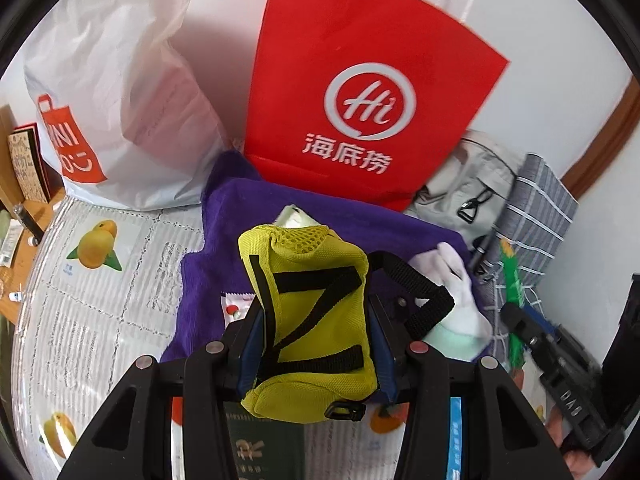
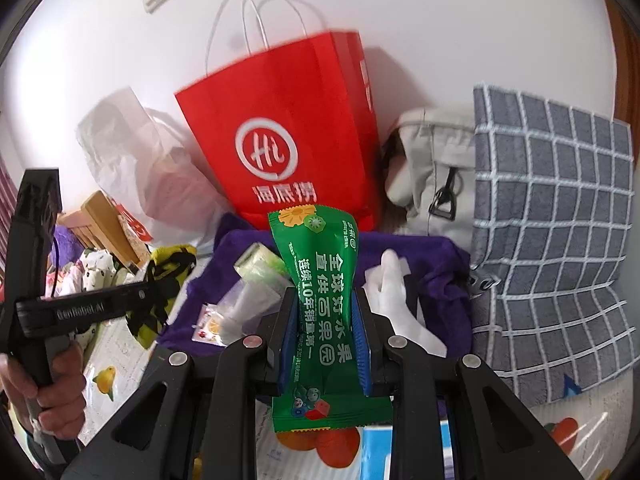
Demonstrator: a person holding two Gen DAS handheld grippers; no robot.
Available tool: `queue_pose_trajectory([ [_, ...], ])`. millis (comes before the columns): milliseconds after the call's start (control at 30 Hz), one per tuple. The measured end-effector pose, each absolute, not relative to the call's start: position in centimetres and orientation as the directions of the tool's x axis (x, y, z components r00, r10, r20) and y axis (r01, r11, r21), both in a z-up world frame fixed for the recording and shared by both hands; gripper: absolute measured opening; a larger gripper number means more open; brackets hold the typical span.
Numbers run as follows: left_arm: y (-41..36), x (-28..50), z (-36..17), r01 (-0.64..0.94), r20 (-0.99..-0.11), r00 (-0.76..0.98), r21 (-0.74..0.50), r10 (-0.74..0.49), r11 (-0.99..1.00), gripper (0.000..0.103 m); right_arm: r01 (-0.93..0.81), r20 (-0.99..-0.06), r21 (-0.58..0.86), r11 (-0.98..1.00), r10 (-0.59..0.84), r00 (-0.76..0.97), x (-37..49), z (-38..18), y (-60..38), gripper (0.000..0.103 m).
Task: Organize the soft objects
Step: 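Carry the yellow pouch with the left gripper while the right gripper carries the packet toward the towel, then release the yellow pouch onto the towel with the left gripper while the right gripper releases the packet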
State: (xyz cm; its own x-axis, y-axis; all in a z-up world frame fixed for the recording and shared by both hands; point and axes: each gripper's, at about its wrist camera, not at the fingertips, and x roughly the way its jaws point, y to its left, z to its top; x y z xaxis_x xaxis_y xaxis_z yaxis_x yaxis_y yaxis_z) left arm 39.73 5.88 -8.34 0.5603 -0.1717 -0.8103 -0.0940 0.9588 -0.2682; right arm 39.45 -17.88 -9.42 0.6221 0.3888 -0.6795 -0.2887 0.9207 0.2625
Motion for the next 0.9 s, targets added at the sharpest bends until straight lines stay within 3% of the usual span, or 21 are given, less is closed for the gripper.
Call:
queue_pose_trajectory([
  [567,6.4,44.1,-13.6,-0.11,-0.867,0.457,-0.278,-0.2,0.954,0.045,-0.23,-0.807,0.275,0.933,0.354,0.472,44.2,-17.8,-16.6,0.026],
  [900,6.5,44.8,-14.9,-0.127,-0.871,0.437,-0.305,-0.223,0.944,0.047,-0.221,-0.81,0.283,0.934,0.355,0.466,44.5,-19.1,-16.3,0.026],
])
